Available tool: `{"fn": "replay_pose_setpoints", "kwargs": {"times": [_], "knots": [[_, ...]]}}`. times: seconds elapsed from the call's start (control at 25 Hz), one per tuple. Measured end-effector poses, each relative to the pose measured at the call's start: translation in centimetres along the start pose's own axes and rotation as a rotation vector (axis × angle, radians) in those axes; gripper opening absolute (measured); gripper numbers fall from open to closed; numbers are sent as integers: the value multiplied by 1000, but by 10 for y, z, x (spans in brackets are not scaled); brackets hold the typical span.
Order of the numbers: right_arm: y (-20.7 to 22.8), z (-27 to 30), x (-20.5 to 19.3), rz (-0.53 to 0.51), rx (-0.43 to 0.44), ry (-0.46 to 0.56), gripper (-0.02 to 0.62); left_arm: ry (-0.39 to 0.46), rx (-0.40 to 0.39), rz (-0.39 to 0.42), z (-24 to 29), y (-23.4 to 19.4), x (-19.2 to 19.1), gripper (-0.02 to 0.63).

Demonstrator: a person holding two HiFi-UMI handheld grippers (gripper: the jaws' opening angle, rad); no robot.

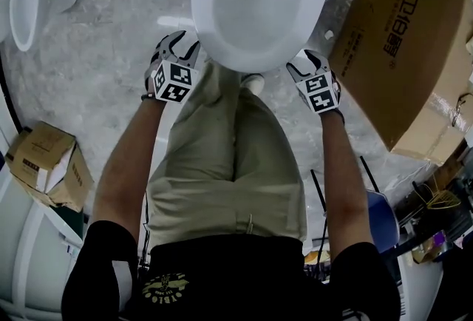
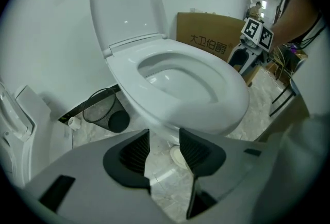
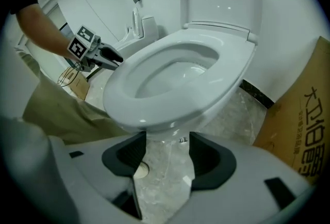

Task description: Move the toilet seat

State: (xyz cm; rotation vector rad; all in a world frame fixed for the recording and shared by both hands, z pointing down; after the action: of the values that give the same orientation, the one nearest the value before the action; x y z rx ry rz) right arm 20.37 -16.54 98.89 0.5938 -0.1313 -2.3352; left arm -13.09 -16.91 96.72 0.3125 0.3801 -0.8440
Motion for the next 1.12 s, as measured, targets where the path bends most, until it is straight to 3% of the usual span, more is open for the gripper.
{"fn": "replay_pose_setpoints", "kwargs": {"times": [0.24, 0.44, 0.68, 0.88, 1.12], "knots": [[-9, -4, 15, -99, 25, -47, 256, -37, -55, 27, 3, 2, -7, 195], [-11, -32, 24, -63, 69, -8, 256, -40, -98, 85, -3, 16, 7, 198], [-18, -66, 37, -33, 64, 35, 253, -8, -112, 155, -32, 20, 26, 176], [-21, -96, 47, 47, 76, 94, 247, 23, -122, 132, -59, 13, 44, 176], [-25, -121, 63, 36, 59, 127, 242, 26, -91, 81, -79, 7, 61, 178]]}}
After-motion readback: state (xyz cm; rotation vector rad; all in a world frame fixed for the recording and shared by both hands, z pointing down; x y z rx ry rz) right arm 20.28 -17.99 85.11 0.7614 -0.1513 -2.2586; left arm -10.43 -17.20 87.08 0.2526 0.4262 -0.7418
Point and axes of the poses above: the fingertips, and each gripper's own axes: z forward along the fingers, y to its right, x out of its top, the point moved 7 cm from there along -z, backward along the fingers, and after that the axes turned 3 degrees about x, right-handed, at the moved point
